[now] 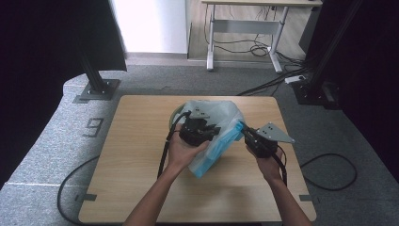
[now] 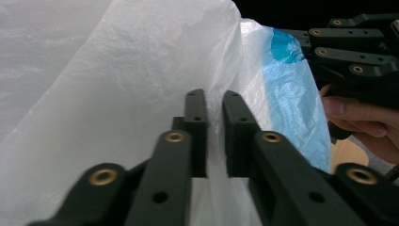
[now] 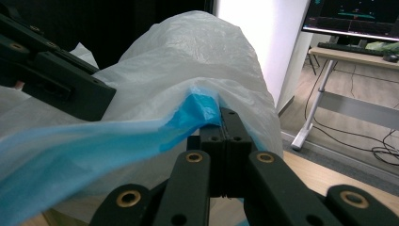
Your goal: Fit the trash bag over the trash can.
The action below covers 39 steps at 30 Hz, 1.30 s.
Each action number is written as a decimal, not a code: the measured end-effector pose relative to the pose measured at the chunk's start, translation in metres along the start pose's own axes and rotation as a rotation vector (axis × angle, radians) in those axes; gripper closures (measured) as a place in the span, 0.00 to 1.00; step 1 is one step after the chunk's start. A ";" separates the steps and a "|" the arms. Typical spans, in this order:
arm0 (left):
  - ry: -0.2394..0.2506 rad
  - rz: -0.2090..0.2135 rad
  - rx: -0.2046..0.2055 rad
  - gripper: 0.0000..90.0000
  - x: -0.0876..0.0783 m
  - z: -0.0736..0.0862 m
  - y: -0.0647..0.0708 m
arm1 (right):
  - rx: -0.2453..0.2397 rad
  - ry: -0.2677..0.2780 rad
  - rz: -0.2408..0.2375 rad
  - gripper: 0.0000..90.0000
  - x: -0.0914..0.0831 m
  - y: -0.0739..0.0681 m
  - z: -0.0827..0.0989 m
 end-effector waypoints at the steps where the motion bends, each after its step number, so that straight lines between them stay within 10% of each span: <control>1: 0.008 0.009 -0.005 0.96 0.000 0.000 -0.002 | 0.000 0.000 -0.001 0.97 0.000 0.000 0.000; 11: 0.111 0.067 -0.078 1.00 -0.010 -0.001 -0.024 | 0.017 -0.008 -0.014 0.94 -0.004 0.005 0.010; 23: 0.199 0.009 -0.137 1.00 -0.030 0.001 -0.057 | 0.030 -0.008 0.002 0.96 -0.009 0.017 0.017; 39: 0.183 0.032 -0.092 1.00 -0.028 0.001 -0.043 | 0.026 0.021 -0.065 0.78 -0.011 0.006 0.011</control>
Point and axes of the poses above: each handheld gripper's, and its own axes: x roughly forward along the jaws, z roughly out of its underside, y roughly to its right, the point moved 3 cm from there along x, roughly forward along the jaws, and after that the axes turned 2 degrees about x, right-handed, at the moved point
